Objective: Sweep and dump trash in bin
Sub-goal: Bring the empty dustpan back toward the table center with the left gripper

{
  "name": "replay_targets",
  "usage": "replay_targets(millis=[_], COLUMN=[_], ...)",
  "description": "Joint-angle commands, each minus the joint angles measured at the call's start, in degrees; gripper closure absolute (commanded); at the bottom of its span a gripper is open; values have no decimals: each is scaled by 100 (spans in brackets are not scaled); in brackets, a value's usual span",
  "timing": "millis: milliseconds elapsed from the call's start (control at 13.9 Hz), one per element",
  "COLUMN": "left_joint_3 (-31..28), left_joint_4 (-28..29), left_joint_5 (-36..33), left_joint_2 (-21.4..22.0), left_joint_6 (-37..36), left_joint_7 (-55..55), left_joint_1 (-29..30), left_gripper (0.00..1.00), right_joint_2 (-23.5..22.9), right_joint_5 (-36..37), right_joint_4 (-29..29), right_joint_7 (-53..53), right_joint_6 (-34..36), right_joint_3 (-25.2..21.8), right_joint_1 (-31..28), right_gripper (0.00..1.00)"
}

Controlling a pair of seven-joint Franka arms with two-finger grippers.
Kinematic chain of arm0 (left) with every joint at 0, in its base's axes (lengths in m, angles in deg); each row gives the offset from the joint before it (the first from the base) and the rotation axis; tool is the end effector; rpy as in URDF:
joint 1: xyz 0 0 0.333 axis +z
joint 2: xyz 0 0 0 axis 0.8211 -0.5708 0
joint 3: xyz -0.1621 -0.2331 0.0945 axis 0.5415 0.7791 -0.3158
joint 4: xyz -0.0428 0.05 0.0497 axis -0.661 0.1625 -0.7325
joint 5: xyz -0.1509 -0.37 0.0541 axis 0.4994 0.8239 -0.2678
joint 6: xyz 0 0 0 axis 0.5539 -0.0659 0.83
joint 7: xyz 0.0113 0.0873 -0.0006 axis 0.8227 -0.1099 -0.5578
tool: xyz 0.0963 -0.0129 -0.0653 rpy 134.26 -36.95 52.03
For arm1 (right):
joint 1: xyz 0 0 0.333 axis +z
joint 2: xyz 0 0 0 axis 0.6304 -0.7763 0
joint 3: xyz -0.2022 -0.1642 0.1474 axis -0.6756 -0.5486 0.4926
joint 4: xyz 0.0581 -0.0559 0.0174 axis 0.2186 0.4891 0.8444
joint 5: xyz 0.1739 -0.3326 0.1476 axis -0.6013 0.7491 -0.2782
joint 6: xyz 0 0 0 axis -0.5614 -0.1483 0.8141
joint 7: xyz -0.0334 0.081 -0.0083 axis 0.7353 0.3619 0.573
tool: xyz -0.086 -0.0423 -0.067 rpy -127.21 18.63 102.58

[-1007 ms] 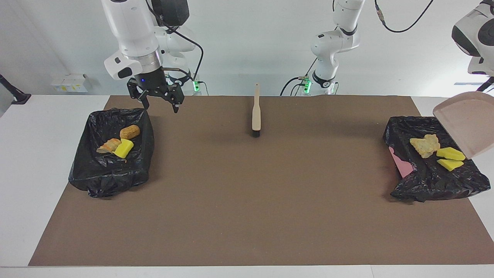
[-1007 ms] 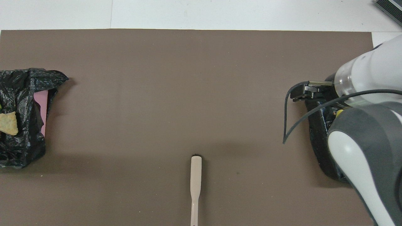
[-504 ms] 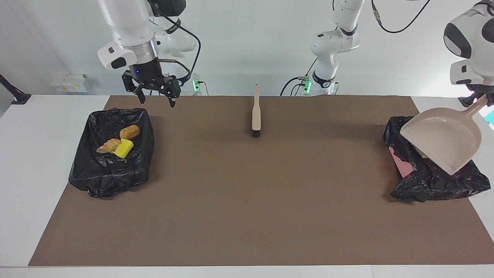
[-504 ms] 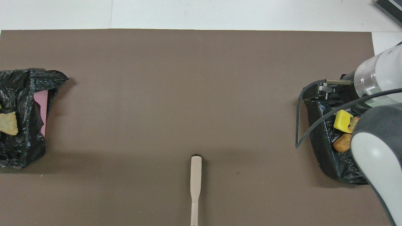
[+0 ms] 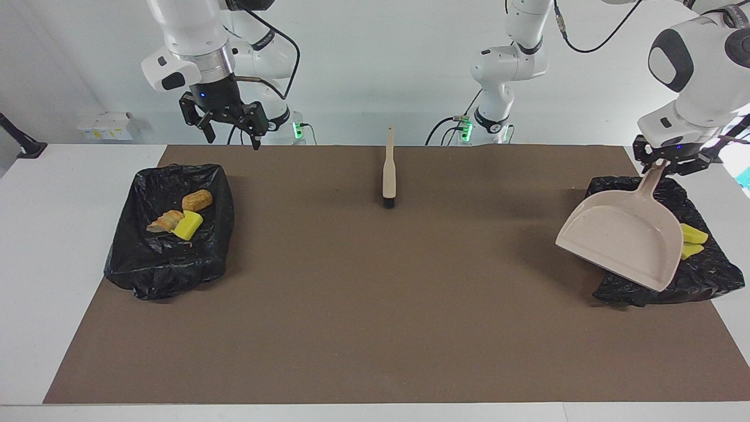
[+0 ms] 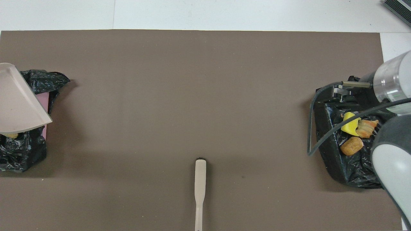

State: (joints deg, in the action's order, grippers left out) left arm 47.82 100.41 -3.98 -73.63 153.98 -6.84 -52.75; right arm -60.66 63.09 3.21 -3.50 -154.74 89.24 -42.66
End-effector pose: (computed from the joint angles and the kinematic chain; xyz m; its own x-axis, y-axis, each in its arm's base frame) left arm 0.5664 0.0785 0.5337 0.7937 -0.5610 -0.2354 -0.5961 -0.7944 -0.1167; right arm 0.5485 0.0874 0.6285 0.9835 -0.1811 -0.0046 -0.1807 -0.9823 0.0487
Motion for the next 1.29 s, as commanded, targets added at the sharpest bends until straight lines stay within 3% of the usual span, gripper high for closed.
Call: replay_targets(millis=[0, 216, 360, 575, 863, 1223], left_joint_3=[-79, -79, -70, -62, -62, -18], left_joint_4=[433, 540, 575, 592, 733, 742], left_joint_5=[464, 1009, 1167, 1616, 1669, 1801], left_joint_2=[362, 389, 398, 275, -85, -963], left_joint_6=[-15, 21, 134, 581, 1373, 2471], left_joint_7=[-1535, -3143, -4139, -4808, -5514, -6716], left_joint_1=[-586, -1131, -1605, -2220, -3056, -3953], left_gripper=[100, 100, 100, 100, 100, 100], right_joint_2=[17, 17, 17, 25, 113, 140], right_joint_5=[42, 68, 68, -2, -55, -90], right_joint_4=[-95, -245, -245, -236, -192, -175], right_joint_7=[147, 147, 243, 586, 595, 665], right_joint_6=[186, 317, 327, 309, 265, 309], right_joint_3=[-286, -901, -937, -964, -1087, -1069], right_joint_1=[225, 770, 780, 789, 754, 745], right_gripper=[0, 0, 0, 0, 0, 0])
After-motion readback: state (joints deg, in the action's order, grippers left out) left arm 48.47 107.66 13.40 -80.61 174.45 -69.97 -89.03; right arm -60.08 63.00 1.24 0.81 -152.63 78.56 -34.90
